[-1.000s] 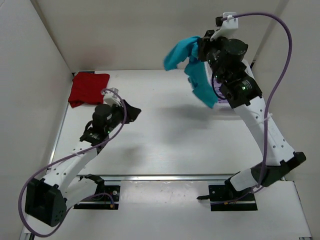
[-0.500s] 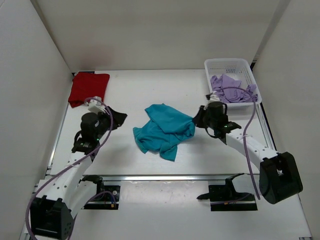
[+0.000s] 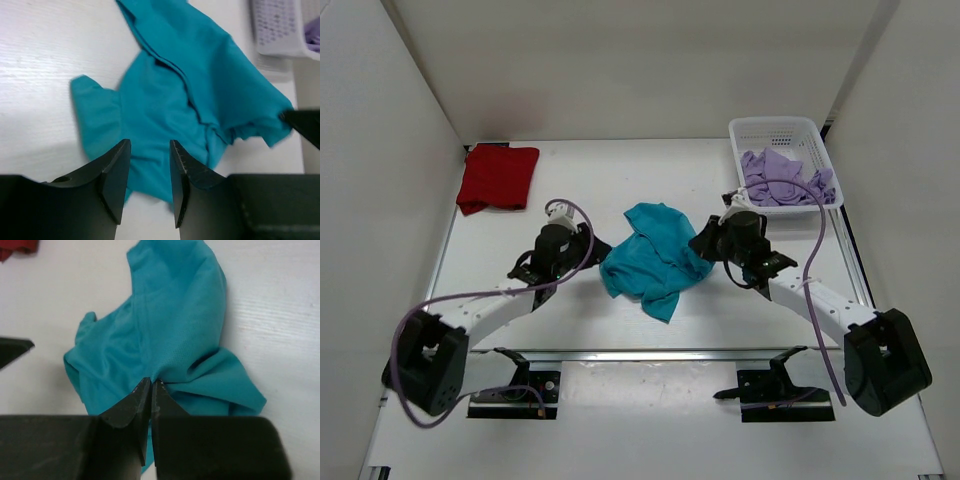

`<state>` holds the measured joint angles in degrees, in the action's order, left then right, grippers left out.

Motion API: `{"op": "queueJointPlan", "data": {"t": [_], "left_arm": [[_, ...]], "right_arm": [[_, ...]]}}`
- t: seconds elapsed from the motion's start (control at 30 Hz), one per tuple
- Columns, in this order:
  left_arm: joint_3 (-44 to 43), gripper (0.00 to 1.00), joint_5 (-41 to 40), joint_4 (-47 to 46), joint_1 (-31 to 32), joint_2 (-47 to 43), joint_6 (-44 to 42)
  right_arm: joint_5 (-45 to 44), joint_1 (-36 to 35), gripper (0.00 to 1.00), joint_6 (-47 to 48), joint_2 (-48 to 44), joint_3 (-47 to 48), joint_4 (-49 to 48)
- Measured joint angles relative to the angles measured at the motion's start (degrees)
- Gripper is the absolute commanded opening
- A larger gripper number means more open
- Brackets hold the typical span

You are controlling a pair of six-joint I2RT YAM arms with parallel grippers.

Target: Fold and stack the t-shirts

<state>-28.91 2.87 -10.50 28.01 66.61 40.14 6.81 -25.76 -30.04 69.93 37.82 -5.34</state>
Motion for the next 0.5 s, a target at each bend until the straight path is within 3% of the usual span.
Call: {"op": "queueJointPlan", "data": {"t": [0.23,0.33,0.37,0.4,0.5], "left_arm": [[-17.0,0.48,-4.9,-0.1,-0.4,21.3,-2.2],[-25.9,0.51,-6.9,0.6,-0.1,30.0,-4.0],[-28.7,0.51,-7.5,1.6,0.0,32.6,-4.6],[-31.2,0.58,-8.2,2.4,0.2,34.9,-5.2],[-38.8,0.74,-10.4,5.9,1.0,41.7,-7.3]], "right_arm": [[-0.9,1.9,0.02,-1.3,-2.8,-5.6,0.7],[-1.2,2.7,0.24,-1.7,-3.5,-5.7,1.3],[-1.5,2.6,0.45,-1.6,-3.7,-5.7,1.6],[-1.8,2.5,0.53,-1.6,-3.8,-5.6,2.1],[-3.5,1.4,0.54,-1.3,-3.9,-5.1,4.5]]}}
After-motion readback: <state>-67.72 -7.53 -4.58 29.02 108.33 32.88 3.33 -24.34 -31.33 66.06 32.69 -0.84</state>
